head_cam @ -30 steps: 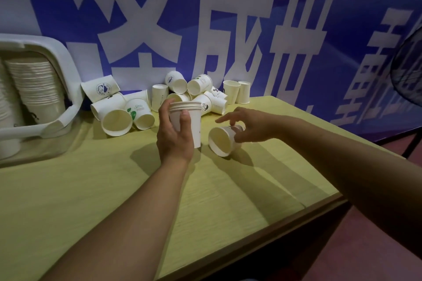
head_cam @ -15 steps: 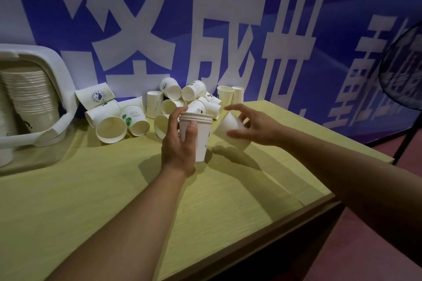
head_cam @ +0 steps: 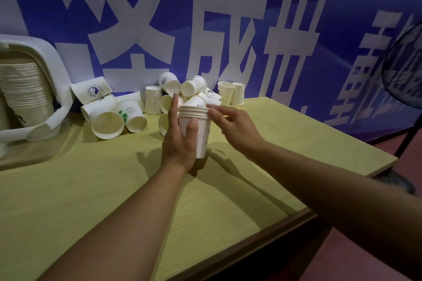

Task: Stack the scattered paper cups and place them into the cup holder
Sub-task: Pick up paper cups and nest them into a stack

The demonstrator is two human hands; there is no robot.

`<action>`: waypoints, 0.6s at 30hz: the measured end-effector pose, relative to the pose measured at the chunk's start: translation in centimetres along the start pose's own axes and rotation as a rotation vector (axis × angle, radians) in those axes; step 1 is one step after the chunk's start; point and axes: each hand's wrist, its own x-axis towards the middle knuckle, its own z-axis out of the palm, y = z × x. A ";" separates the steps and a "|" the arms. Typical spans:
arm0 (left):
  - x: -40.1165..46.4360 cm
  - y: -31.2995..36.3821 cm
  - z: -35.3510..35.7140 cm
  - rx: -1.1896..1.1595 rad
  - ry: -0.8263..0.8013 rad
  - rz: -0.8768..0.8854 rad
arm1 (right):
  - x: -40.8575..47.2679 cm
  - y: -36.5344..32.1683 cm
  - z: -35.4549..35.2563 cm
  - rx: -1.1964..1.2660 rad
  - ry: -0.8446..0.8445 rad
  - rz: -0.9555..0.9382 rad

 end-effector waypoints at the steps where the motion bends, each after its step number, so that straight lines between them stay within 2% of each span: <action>1: 0.1 0.0 0.0 0.011 0.011 -0.017 | 0.0 0.4 0.2 -0.001 -0.011 0.008; 5: 0.7 -0.6 0.4 0.009 0.090 -0.097 | 3.1 2.7 -1.1 -0.108 0.057 0.043; 10: 1.4 -0.9 0.8 0.027 0.068 -0.176 | 9.0 7.2 -2.8 -0.258 0.162 0.183; 18: 2.2 -2.0 1.2 -0.005 0.131 -0.180 | 16.7 11.2 -1.7 -0.080 0.313 0.309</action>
